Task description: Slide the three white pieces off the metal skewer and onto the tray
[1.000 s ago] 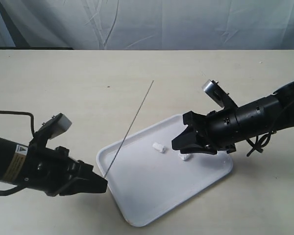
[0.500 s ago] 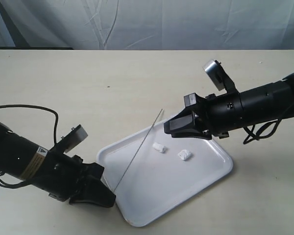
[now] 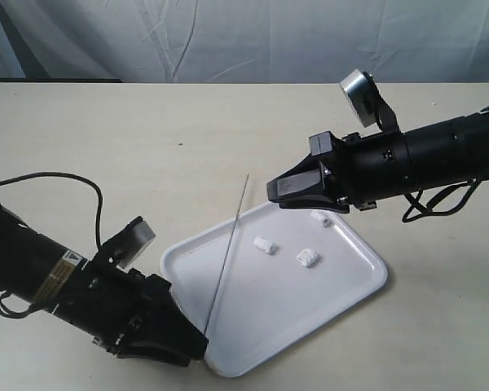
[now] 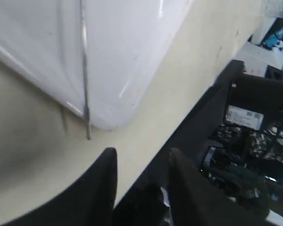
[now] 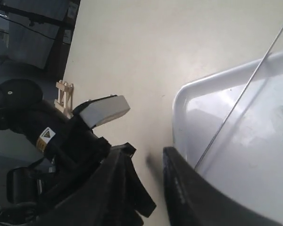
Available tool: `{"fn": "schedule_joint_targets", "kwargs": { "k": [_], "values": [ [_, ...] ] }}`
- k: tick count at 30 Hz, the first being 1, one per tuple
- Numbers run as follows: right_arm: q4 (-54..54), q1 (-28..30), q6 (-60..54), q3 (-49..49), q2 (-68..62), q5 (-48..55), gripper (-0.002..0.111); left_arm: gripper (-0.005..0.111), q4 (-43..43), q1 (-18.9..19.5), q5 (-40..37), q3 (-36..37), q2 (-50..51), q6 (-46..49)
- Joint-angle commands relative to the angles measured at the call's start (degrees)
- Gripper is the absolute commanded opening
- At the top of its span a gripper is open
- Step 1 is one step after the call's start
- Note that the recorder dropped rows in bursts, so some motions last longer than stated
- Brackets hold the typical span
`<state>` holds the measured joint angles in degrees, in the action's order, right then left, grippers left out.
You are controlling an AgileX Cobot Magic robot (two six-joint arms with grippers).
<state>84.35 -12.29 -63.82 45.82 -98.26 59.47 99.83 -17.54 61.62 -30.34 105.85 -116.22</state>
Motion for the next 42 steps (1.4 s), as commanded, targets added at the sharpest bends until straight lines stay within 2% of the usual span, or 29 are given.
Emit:
{"fn": "schedule_joint_targets", "kwargs": {
  "k": [1, 3, 4, 10, 13, 18, 19, 22, 25, 29, 31, 36, 39, 42],
  "values": [
    [1.0, 0.3, -0.7, 2.7, 2.0, 0.9, 0.028, 0.035, 0.1, 0.3, 7.7, -0.7, 0.1, 2.5],
    [-0.2, 0.3, -1.1, 5.3, 4.5, 1.6, 0.028, 0.035, 0.1, 2.7, 8.3, -2.0, -0.4, 8.4],
    [-2.6, 0.3, -2.7, 7.1, 6.5, 1.7, 0.028, 0.035, -0.8, 4.4, 8.3, -2.2, -1.5, 7.3],
    [-8.5, 1.0, -3.5, 11.3, 15.3, -0.1, 0.028, 0.035, -1.2, 13.4, 8.3, -2.2, -12.3, 14.5],
    [-10.2, 3.8, -3.5, 11.3, 20.7, -0.3, 0.028, 0.035, -1.9, 19.1, 8.3, -2.2, -23.1, 17.8],
    [-14.0, 8.3, -3.0, 10.9, 29.7, -1.1, 0.028, 0.035, 0.1, 31.4, 8.3, -3.0, -43.7, 20.8],
    [-14.4, 8.7, -3.3, 10.3, 32.1, -2.4, 0.028, 0.035, 0.1, 32.4, 8.3, -3.0, -46.9, 21.0],
    [-16.1, 8.9, -3.3, 7.1, 40.5, -10.3, 0.028, 0.035, 0.1, 32.9, 8.3, -2.9, -56.4, 23.8],
    [-22.4, 8.9, -0.3, 3.0, 49.2, -25.0, 0.028, 0.035, 0.1, 33.8, 8.3, -2.9, -65.4, 25.2],
    [-33.6, 8.9, 14.2, -3.2, 62.3, -42.1, 0.028, 0.035, 0.1, 34.0, -2.1, -2.9, -73.3, 21.9],
    [-36.4, 8.9, 21.3, -6.7, 69.1, -47.2, 0.028, 0.035, -0.8, 34.0, -5.6, -2.9, -75.7, 21.7],
    [-36.4, 8.9, 22.5, -14.1, 81.6, -51.5, 0.028, 0.035, -6.0, 34.0, -13.8, -2.7, -80.1, 20.8],
    [-36.7, 8.9, 22.5, -18.8, 86.6, -52.5, 0.028, 0.035, -6.3, 33.8, -15.4, -1.5, -81.3, 20.1],
    [-36.0, 8.9, 22.5, -22.7, 89.6, -52.6, 0.028, 0.035, -5.1, 32.1, -15.6, 0.8, -81.2, 15.3]
  ]
}}
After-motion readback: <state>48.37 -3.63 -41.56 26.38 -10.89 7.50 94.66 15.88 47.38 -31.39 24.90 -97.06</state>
